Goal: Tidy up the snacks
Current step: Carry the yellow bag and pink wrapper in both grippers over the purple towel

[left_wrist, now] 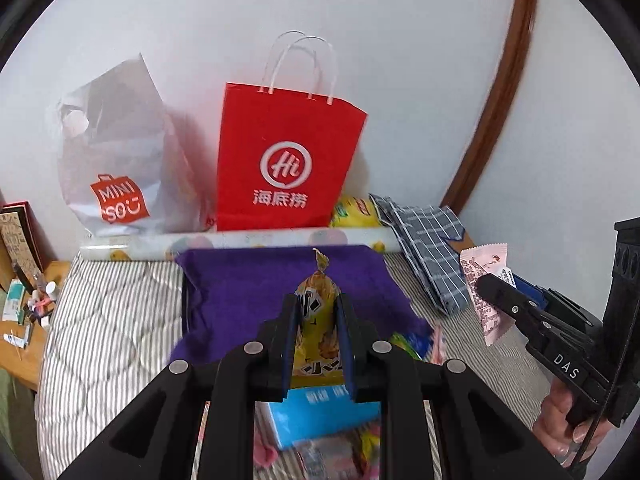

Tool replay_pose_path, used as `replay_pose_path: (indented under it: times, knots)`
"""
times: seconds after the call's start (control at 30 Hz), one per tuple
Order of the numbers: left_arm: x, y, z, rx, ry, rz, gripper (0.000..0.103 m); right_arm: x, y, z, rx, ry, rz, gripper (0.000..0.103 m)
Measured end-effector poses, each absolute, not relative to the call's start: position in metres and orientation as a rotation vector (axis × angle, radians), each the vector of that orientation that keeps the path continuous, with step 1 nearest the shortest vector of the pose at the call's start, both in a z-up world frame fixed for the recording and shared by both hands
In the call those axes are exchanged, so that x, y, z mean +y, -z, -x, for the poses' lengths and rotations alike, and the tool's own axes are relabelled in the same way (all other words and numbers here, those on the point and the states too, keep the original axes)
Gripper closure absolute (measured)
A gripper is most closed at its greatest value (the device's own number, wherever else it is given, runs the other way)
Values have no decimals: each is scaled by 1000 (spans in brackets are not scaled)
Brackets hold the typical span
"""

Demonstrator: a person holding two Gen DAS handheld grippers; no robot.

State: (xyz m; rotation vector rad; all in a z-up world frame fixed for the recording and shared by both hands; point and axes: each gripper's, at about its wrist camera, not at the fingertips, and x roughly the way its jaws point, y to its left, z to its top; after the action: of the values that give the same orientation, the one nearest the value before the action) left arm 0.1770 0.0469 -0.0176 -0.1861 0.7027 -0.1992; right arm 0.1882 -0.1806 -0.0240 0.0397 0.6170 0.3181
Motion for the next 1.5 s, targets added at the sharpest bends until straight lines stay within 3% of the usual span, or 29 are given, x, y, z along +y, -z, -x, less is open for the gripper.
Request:
replay_pose_path:
  times: [0.73,1.5]
  knots:
    - [86,51,-306,758,134,216,85,-165,59,-342,683,-320,-2,71]
    - [122,123,-349,873,94,238,85,-151,131,-403,837,-362,87,71]
